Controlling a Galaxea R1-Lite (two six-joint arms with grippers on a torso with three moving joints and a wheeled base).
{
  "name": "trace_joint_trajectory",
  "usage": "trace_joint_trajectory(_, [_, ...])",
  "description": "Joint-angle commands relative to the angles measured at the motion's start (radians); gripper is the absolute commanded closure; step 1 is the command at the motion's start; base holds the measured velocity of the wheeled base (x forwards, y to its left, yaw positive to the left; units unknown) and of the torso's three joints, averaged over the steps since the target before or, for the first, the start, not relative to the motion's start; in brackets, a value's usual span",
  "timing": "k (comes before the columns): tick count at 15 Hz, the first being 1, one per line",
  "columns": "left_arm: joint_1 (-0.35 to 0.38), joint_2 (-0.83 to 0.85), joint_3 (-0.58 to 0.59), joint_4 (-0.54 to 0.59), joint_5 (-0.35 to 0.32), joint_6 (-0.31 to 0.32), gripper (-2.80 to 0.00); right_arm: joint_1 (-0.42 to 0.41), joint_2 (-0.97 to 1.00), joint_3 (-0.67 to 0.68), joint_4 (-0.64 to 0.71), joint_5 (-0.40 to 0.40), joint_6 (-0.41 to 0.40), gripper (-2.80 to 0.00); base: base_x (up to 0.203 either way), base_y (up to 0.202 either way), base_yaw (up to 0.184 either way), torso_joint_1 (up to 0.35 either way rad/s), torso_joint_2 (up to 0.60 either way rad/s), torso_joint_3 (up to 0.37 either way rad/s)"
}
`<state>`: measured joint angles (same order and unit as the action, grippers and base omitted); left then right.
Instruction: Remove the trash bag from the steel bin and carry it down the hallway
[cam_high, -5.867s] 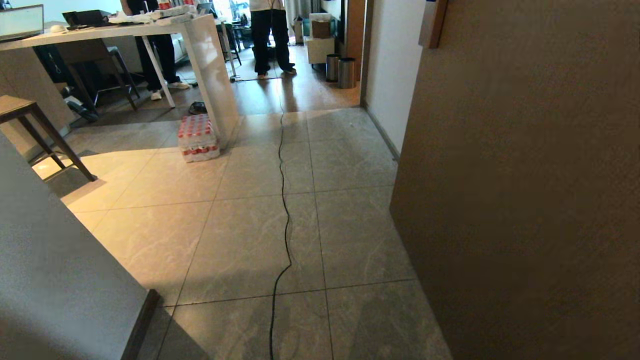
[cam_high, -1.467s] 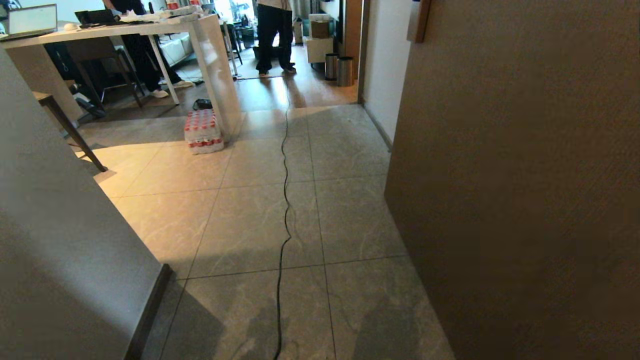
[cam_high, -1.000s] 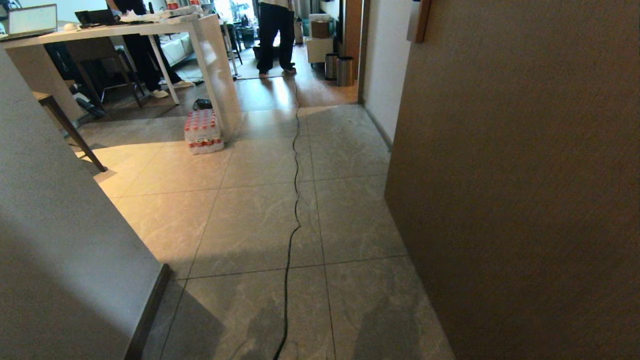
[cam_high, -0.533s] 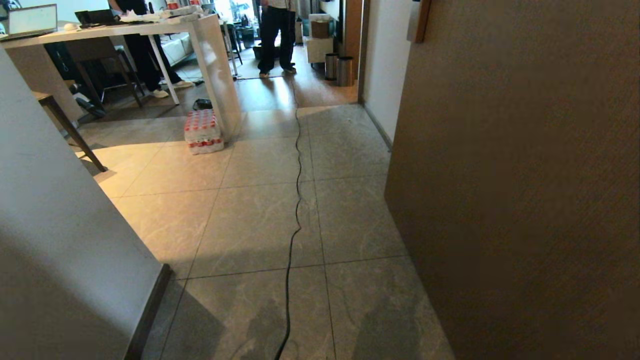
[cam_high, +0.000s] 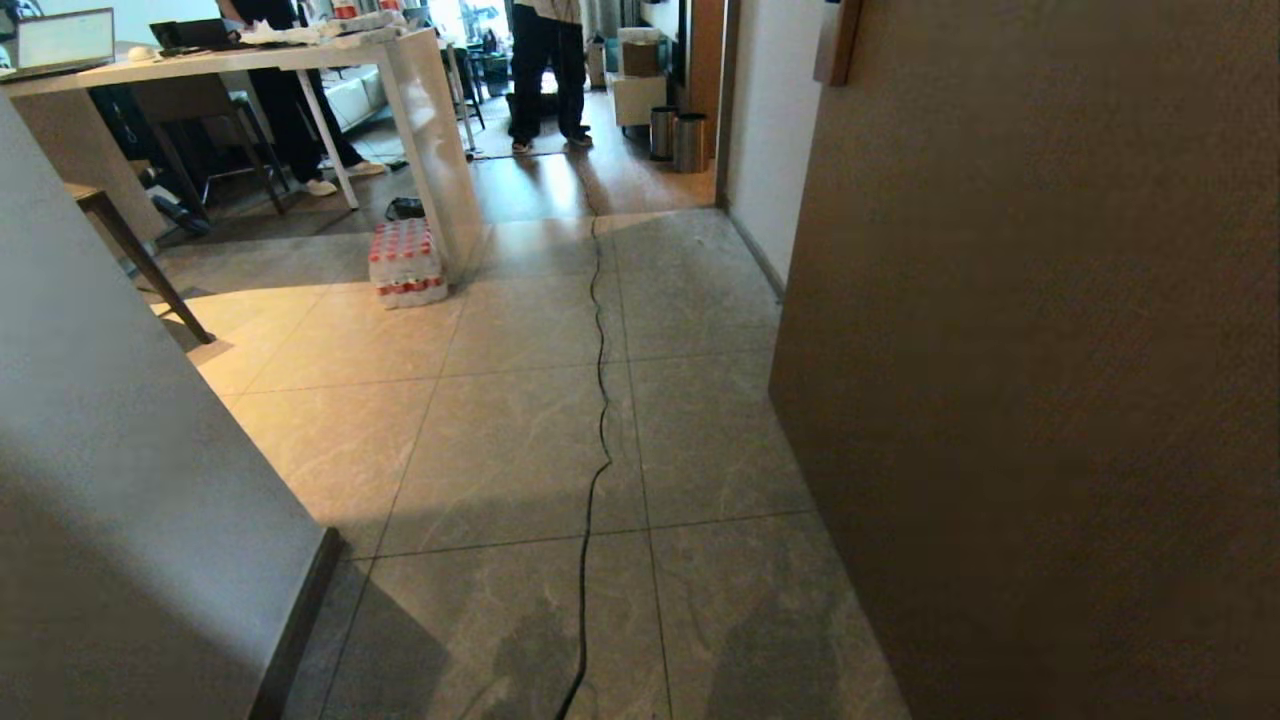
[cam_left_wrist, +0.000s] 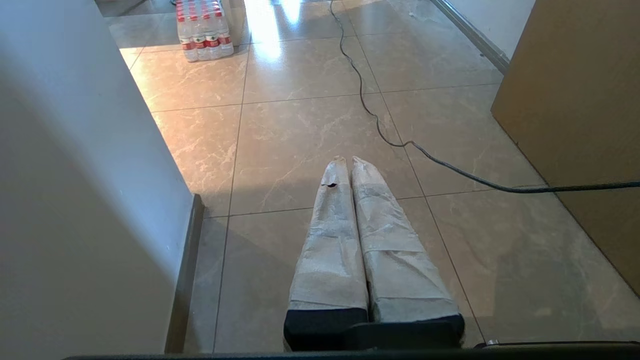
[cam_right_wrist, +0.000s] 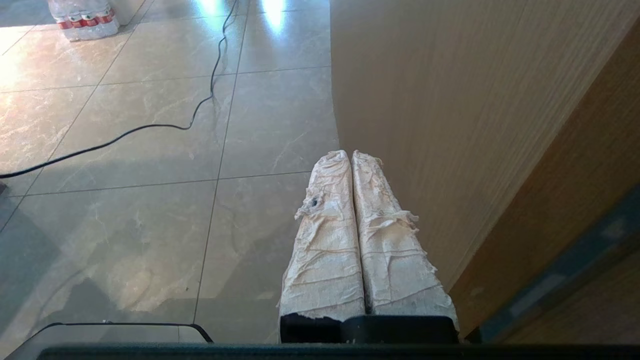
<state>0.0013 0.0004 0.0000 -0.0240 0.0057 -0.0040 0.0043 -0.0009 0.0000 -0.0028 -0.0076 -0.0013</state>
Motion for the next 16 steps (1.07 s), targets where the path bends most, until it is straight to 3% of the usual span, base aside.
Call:
trace_joint_trajectory(1, [0.0,0.0,0.011,-0.001,0.0,-0.001,0.0,0.0,0.001,0.0,0.0,0.0,0.0,0.0,0.0,0.0,0.0,0.0,0.0,0.0])
trace_joint_trajectory(16, [0.0,-0.002,0.011,0.001,-0.001,0.009,0.0,0.0,0.001,0.0,0.0,0.0,0.0,0.0,0.0,0.0,0.0,0.0,0.0,0.0])
